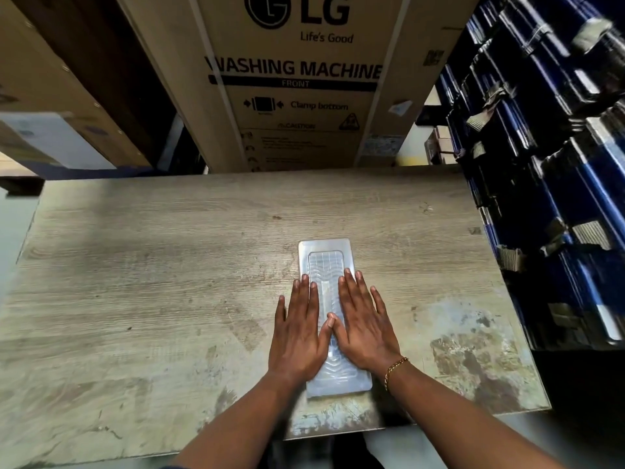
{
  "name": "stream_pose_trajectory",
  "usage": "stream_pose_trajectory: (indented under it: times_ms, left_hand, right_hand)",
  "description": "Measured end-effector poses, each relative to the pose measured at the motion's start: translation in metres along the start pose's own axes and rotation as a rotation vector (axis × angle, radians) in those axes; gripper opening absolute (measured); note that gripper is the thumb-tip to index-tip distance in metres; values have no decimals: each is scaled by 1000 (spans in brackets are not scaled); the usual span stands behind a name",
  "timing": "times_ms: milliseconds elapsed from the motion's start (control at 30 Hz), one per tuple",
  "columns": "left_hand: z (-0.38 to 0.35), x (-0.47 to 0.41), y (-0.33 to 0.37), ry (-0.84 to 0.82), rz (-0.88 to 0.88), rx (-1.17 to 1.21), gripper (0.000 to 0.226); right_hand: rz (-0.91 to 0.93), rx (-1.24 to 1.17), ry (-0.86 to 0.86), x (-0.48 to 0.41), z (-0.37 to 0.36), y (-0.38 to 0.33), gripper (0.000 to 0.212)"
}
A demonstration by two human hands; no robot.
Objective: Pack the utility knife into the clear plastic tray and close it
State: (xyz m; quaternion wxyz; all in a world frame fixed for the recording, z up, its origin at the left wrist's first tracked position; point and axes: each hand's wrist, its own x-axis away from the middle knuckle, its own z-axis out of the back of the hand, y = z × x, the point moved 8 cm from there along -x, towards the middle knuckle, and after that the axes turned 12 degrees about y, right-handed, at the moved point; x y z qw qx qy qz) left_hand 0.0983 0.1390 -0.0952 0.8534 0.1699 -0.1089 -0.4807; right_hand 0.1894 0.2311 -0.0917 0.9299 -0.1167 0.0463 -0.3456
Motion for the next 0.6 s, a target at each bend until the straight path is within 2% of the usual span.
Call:
stream_pose_trajectory:
  times_ms: [433,600]
  left_hand:
    - [2,1,-3,-29,10,-11,74]
    - [22,-4,-6,25,-38,-40,82]
  right_hand:
    - [0,39,-36,0,2,-1,75]
    - [33,61,-4,-5,23,-6,77]
